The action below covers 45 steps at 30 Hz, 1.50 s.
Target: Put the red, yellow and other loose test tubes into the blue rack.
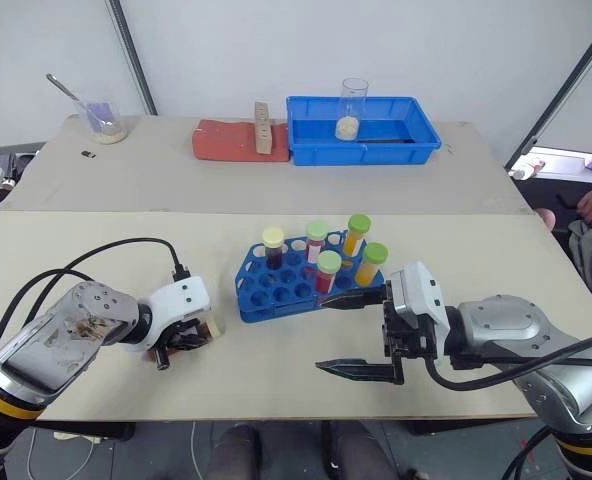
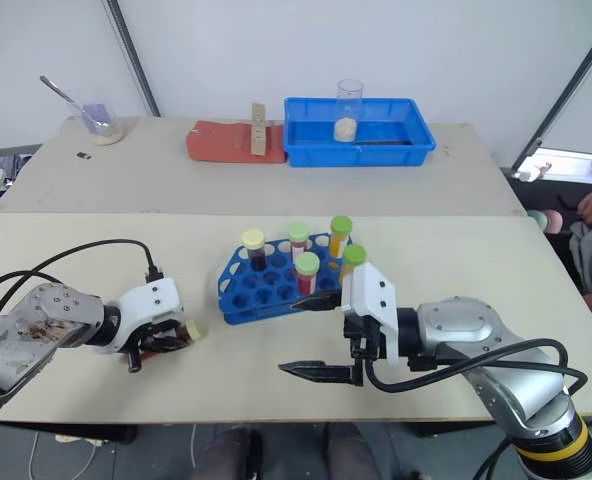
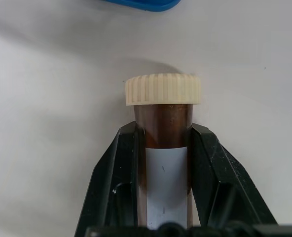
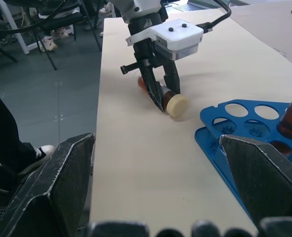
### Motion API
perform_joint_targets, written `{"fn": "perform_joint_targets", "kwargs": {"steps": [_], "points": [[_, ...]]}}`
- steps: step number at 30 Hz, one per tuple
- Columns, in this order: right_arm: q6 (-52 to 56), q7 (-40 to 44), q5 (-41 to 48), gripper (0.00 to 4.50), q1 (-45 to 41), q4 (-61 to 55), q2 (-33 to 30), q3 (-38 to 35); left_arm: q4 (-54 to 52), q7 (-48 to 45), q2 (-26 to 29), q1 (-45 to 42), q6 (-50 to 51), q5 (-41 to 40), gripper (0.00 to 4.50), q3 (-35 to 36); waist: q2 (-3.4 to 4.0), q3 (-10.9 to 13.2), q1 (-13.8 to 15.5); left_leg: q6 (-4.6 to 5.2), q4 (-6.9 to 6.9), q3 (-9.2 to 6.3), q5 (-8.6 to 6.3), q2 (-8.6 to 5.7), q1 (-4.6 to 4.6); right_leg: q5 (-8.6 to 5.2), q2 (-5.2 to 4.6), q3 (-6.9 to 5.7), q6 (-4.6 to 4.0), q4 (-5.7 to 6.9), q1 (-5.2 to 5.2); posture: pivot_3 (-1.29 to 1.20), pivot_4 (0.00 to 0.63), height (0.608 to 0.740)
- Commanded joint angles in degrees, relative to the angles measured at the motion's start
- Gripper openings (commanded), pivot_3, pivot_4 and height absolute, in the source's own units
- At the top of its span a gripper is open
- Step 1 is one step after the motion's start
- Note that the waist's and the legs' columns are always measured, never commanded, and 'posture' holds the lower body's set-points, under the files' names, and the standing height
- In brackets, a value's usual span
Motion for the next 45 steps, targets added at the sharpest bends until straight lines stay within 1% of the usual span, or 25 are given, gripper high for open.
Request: {"fn": "perform_joint_targets", "kwargs": {"steps": [1, 3, 6, 8, 10, 13, 16, 20, 27, 32, 45], "points": [[0.0, 0.2, 1.6, 4.5, 0.1, -2.0, -1.5, -3.3, 0.0, -3.8, 1.3, -0.8, -3.4, -1.7, 0.92, 4.3, 0.0, 0.0, 0.1, 0.0, 0.0, 0.0, 0.0, 0.0, -0.02, 0.0, 0.0, -0.01, 0.0, 0.0, -0.01, 0.0, 0.15, 0.74], [-0.2, 0.5, 1.6, 4.5, 1.1, -2.2, -2.7, -4.8, 0.7, -7.5, 0.1, -3.0, -4.2, -6.3, 0.92, 8.4, -0.01, 0.0, 0.2, 0.0, 0.0, -0.01, 0.0, 0.0, -0.08, 0.0, 0.0, -0.02, 0.0, -0.03, -0.03, 0.0, 0.15, 0.74], [-0.3, 1.3, 1.7, 4.5, 3.2, -2.5, -4.9, -7.7, 1.6, -11.0, -5.2, -7.5, -4.2, -16.1, 0.92, 15.2, -0.02, 0.0, 1.0, 0.0, 0.08, -0.05, 0.0, -0.03, -0.14, -0.01, -0.02, -0.05, 0.02, -0.05, -0.02, 0.0, 0.15, 0.74], [0.5, 1.5, 3.0, 4.5, 4.6, -2.8, -6.2, -9.9, 1.9, -9.0, -10.1, -10.5, -2.3, -20.8, 0.92, 17.9, -0.02, 0.0, 1.0, 0.01, 0.2, -0.04, 0.0, -0.04, -0.19, 0.01, -0.03, -0.04, 0.06, -0.06, 0.0, 0.0, 0.15, 0.74], [1.5, 1.9, 4.2, 4.5, 6.0, -3.3, -7.9, -11.8, 2.1, -5.2, -15.5, -12.2, -1.5, -23.2, 0.92, 19.1, -0.01, 0.0, 1.0, 0.02, 0.35, -0.04, -0.02, -0.05, -0.2, 0.05, -0.03, 0.0, 0.13, -0.05, 0.08, 0.0, 0.15, 0.74], [2.1, 2.1, 5.2, 4.5, 7.9, -4.3, -10.1, -13.9, 2.4, 1.2, -23.7, -12.4, -4.1, -22.2, 0.92, 18.4, -0.03, 0.0, 0.8, 0.03, 0.5, -0.08, -0.02, -0.06, -0.18, 0.14, -0.03, 0.02, 0.29, -0.05, 0.18, 0.0, 0.15, 0.74], [2.5, 1.5, 5.7, 4.5, 9.2, -5.2, -11.4, -15.2, 3.3, 6.1, -31.0, -11.2, -8.5, -18.8, 0.92, 15.6, -0.06, 0.0, 0.5, 0.02, 0.59, -0.1, -0.01, -0.08, -0.12, 0.26, -0.02, 0.07, 0.36, -0.03, 0.27, 0.0, 0.15, 0.74], [3.4, 1.1, 6.7, 4.5, 10.1, -6.2, -12.4, -16.8, 6.4, 9.3, -37.5, -10.1, -15.4, -13.6, 0.92, 11.4, -0.06, 0.0, 0.3, 0.01, 0.61, -0.14, 0.0, -0.09, -0.01, 0.29, -0.01, 0.06, 0.33, -0.06, 0.45, 0.0, 0.15, 0.74], [4.3, -0.2, 8.3, 4.5, 11.0, -7.0, -13.7, -18.9, 12.5, 11.6, -43.0, -10.0, -22.3, -8.0, 0.92, 7.8, -0.06, 0.0, 0.3, 0.02, 0.6, -0.17, 0.0, -0.11, -0.05, 0.3, -0.02, 0.06, 0.35, -0.14, 0.47, 0.0, 0.15, 0.74], [4.8, -0.8, 8.8, 4.5, 11.5, -7.4, -14.0, -19.6, 13.9, 12.3, -44.3, -9.4, -24.6, -6.2, 0.92, 7.2, -0.06, 0.0, 0.2, 0.01, 0.6, -0.19, 0.0, -0.12, -0.07, 0.41, -0.02, 0.06, 0.55, -0.17, 0.47, 0.0, 0.15, 0.74], [4.6, -3.2, 8.8, 4.5, 11.7, -7.7, -13.8, -19.9, 14.4, 15.0, -47.9, -5.5, -28.6, -5.0, 0.92, 7.4, -0.06, 0.0, 0.3, 0.02, 0.59, -0.2, 0.0, -0.12, -0.02, 0.4, -0.02, 0.05, 0.52, -0.26, 0.58, 0.0, 0.15, 0.74]]}}
